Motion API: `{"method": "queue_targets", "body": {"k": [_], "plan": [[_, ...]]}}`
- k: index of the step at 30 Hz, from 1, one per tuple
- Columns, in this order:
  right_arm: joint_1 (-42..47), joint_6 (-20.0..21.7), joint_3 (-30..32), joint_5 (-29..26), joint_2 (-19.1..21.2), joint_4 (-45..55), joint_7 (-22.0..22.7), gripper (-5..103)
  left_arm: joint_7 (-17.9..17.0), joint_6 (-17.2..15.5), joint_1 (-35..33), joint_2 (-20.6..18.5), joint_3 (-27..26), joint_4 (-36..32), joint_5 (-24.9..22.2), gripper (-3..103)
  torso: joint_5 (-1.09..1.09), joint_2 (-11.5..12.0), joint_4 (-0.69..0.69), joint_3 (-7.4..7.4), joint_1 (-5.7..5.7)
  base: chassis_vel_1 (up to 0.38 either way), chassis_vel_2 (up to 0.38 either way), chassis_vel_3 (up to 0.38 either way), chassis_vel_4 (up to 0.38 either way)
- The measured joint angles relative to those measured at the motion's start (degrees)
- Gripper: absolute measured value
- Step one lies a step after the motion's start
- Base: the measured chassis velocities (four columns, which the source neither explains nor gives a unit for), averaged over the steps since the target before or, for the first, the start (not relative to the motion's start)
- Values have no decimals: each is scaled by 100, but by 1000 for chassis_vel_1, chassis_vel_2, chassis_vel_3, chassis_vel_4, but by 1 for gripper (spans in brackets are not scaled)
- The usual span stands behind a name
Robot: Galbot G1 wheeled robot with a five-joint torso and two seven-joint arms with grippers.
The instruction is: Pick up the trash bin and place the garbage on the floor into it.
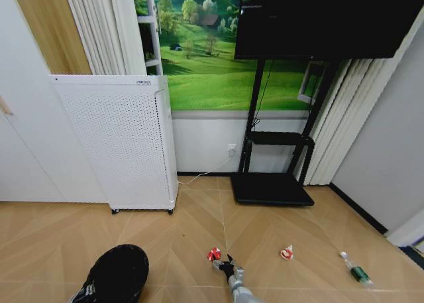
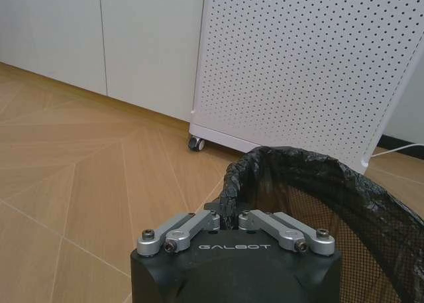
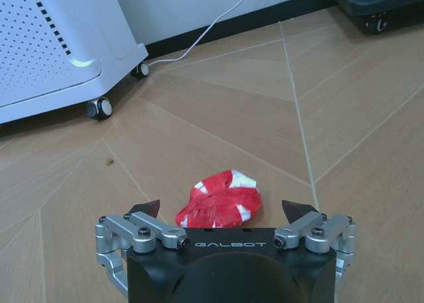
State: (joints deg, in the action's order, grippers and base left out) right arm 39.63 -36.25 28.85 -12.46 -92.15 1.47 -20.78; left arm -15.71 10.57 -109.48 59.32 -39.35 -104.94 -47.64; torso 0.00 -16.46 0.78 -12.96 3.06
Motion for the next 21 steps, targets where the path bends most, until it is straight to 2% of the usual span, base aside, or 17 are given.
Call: {"method": "queue_targets", "body": {"k": [10, 21], "plan": [[44, -30, 20, -22, 2, 0, -65, 100, 7, -6, 14, 33, 58, 6, 48, 7, 0, -1, 0, 1, -1, -18, 19, 20, -27], [124, -209, 26, -102, 0, 1, -148, 100, 29, -6, 1, 83, 63, 3, 100, 7, 1, 0, 1, -1, 3, -114, 159, 99, -153]]}}
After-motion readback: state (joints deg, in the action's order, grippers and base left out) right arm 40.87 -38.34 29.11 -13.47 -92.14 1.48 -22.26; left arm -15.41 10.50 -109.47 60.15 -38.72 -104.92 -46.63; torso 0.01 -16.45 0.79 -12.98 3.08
